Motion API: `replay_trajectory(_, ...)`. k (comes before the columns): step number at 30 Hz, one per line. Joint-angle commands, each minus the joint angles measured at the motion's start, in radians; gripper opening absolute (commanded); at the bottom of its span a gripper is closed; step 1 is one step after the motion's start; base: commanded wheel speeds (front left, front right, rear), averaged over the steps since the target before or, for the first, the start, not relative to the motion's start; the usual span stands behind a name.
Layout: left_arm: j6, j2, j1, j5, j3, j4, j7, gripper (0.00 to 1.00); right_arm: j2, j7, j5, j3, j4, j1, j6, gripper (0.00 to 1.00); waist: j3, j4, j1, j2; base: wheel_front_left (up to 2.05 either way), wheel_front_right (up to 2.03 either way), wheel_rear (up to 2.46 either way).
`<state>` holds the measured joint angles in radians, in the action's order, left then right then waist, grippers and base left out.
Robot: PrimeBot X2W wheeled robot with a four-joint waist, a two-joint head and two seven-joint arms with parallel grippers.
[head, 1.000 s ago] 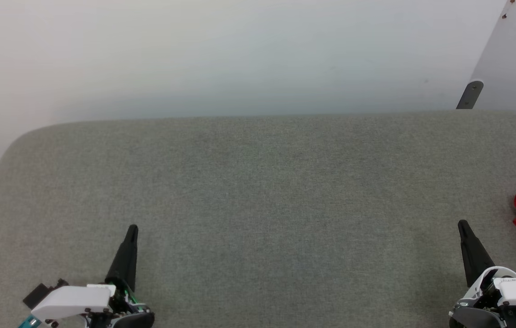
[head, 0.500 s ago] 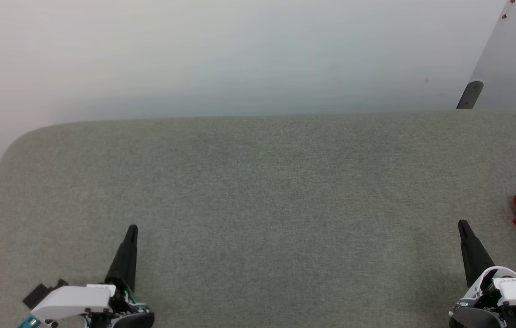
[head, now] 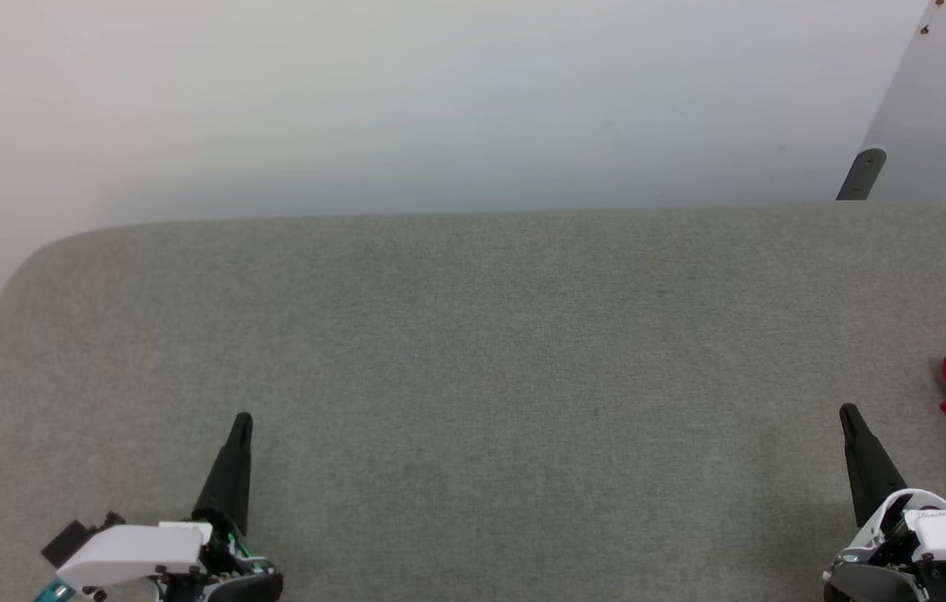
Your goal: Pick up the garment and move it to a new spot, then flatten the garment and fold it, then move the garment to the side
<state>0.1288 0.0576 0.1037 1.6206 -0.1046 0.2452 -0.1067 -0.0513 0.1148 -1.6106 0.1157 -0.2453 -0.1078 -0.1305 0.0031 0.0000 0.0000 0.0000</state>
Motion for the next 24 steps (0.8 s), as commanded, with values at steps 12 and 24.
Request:
replay_trajectory(12,0.004,-0.003,0.011,-0.003,-0.004,0.002,-0.004,0.00,0.003,0.002,-0.004,-0.001,0.000,-0.003,0.000,0.00,0.000,0.000,0.0000,0.0000,0.00,0.00,0.00)
replay_trajectory(24,0.004,-0.004,0.011,-0.005,-0.006,0.002,-0.006,0.00,0.003,0.002,-0.004,-0.001,0.000,-0.003,0.000,0.00,0.000,0.000,0.0000,0.0000,0.00,0.00,0.00)
